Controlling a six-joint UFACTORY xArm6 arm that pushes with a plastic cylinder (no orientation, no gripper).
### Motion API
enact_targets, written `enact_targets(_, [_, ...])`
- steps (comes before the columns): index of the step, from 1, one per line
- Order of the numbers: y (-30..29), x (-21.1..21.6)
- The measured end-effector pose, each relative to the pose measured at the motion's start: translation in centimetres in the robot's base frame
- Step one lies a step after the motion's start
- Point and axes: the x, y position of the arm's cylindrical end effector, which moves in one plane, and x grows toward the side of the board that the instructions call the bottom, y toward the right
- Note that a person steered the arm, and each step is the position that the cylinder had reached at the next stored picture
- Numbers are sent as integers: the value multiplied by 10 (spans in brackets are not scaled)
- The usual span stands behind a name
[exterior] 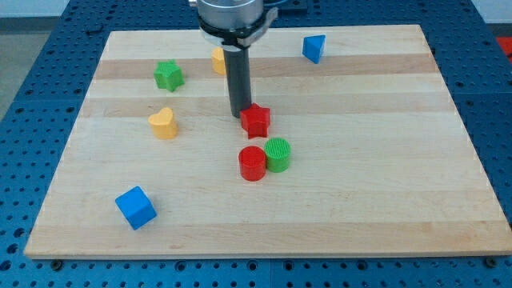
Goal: Move the red star closer to the green circle
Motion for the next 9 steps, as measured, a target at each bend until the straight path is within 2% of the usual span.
enact_targets(7, [29, 22])
enact_targets(8, [11, -12])
enact_targets(9, [-46, -46])
